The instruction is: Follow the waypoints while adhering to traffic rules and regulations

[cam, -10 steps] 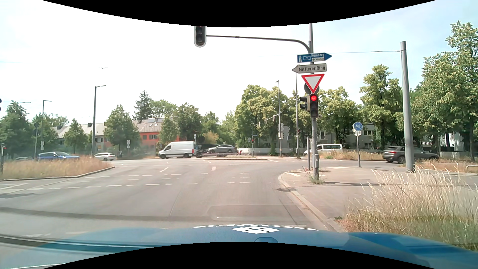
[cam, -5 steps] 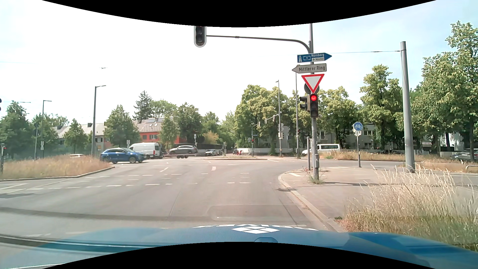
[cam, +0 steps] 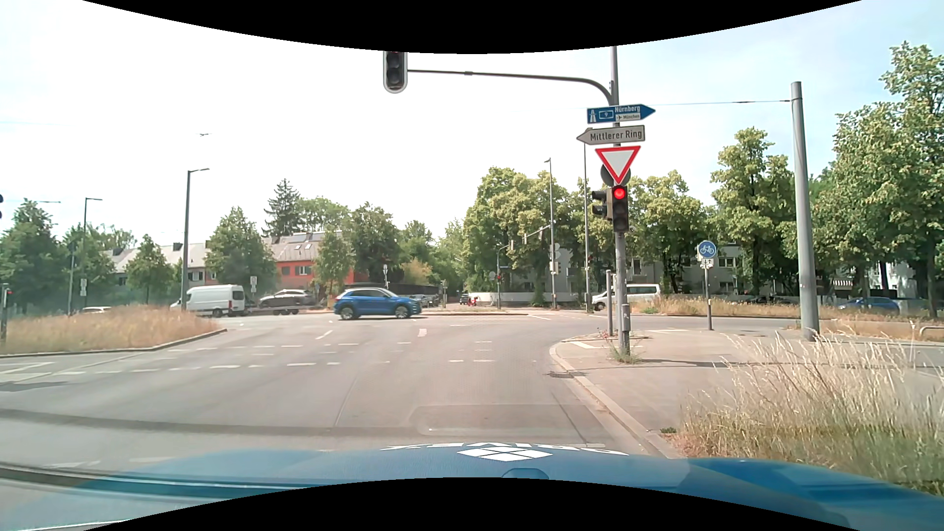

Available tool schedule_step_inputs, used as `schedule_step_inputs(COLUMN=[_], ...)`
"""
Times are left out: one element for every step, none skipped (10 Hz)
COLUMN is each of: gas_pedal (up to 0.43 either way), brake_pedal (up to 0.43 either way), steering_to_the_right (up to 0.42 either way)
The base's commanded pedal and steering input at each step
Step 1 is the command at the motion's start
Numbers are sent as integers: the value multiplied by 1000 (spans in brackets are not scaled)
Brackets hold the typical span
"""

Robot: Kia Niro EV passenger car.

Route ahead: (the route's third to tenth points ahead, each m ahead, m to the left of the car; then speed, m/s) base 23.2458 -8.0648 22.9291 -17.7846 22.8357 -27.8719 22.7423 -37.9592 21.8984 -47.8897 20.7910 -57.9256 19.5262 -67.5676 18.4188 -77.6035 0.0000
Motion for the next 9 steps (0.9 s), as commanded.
schedule_step_inputs(gas_pedal=[0, 0, 0, 0, 0, 0, 0, 0, 0], brake_pedal=[262, 262, 268, 262, 262, 262, 262, 262, 262], steering_to_the_right=[4, 4, 4, 4, 4, 4, 4, 4, 4])
